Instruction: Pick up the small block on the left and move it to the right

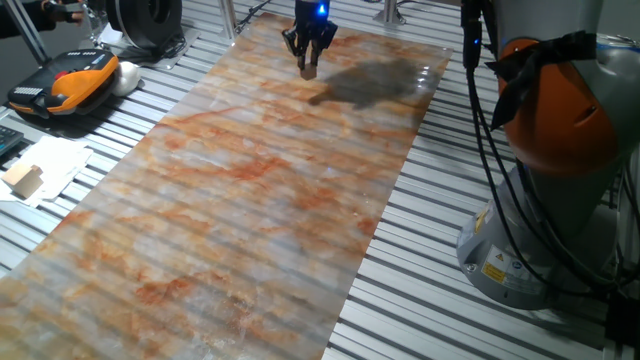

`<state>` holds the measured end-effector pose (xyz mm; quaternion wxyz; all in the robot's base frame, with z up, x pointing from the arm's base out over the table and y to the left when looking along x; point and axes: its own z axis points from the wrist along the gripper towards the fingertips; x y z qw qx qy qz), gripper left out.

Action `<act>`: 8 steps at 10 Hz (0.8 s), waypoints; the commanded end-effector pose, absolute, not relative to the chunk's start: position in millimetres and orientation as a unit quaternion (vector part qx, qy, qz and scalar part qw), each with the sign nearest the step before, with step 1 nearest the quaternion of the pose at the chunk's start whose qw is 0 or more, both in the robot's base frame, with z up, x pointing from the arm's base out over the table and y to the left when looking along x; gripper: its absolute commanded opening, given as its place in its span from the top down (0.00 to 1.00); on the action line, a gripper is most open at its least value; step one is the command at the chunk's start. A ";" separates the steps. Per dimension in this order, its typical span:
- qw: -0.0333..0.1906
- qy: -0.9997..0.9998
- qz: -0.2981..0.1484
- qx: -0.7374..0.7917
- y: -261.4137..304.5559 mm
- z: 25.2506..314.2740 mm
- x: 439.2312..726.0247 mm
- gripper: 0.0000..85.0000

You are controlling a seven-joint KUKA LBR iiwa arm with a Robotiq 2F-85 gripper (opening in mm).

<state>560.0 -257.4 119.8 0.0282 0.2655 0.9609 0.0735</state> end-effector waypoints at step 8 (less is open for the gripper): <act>0.040 0.973 0.028 0.223 -246.3 125.7 560.6 1.00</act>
